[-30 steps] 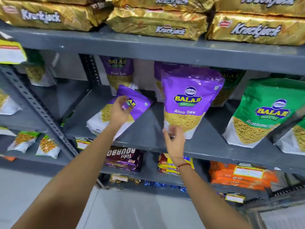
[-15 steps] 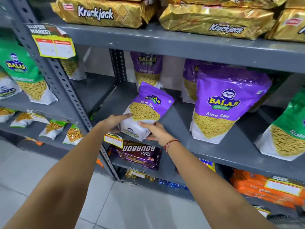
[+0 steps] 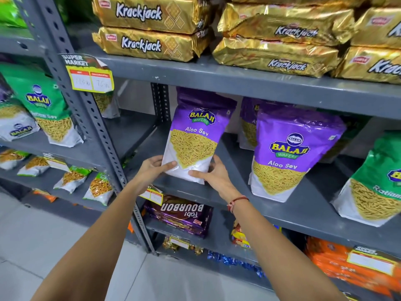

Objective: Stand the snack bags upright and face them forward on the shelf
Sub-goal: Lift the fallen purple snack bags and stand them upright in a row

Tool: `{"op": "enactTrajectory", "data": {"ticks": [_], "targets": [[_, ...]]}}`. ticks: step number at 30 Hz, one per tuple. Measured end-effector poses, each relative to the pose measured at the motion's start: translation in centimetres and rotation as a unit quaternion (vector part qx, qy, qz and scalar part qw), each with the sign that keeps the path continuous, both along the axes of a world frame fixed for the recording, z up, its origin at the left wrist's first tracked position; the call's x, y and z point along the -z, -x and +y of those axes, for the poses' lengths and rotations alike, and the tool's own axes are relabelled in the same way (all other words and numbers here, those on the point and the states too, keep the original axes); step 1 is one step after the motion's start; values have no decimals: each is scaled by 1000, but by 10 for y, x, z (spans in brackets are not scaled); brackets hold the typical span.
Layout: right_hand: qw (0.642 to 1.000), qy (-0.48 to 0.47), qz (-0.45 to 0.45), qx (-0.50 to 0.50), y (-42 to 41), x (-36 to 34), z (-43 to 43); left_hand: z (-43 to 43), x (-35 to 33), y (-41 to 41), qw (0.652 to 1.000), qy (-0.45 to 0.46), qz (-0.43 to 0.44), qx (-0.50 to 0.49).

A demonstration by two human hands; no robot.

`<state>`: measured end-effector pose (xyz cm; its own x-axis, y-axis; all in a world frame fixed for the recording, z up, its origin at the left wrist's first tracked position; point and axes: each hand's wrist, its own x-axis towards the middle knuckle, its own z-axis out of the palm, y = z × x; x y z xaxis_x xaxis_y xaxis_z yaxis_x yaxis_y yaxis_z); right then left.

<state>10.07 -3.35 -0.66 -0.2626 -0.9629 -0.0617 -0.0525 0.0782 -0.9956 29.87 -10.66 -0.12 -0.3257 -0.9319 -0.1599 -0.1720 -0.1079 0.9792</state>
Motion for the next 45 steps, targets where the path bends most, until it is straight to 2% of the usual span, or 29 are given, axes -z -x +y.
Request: {"op": "enactTrajectory", "data": {"ticks": [4,12,25,29,32,37,41,43,45], "targets": [[999,10,38,-4,6,-2,-2,-4,0,1,1000,4,16,17],[985,44,163,45,12,5,-11,-30,11,13,997,17,-26,65],[965,-6,258,39,6,34,-53,-70,43,19,997,55,-42,37],[966,-10,254,44,4,48,-57,-80,50,17,995,62,-56,55],[977,9,204,55,5,59,-53,-84,56,14,993,51,-77,71],[990,14,132,51,4,76,-50,-91,40,10,996,34,-22,75],[988,17,140,67,0,79,-56,-89,28,8,985,33,-68,158],[988,18,141,66,-5,80,-59,-89,20,7,991,32,-29,127],[987,21,142,66,-11,80,-64,-96,-2,9,995,28,82,52]]}}
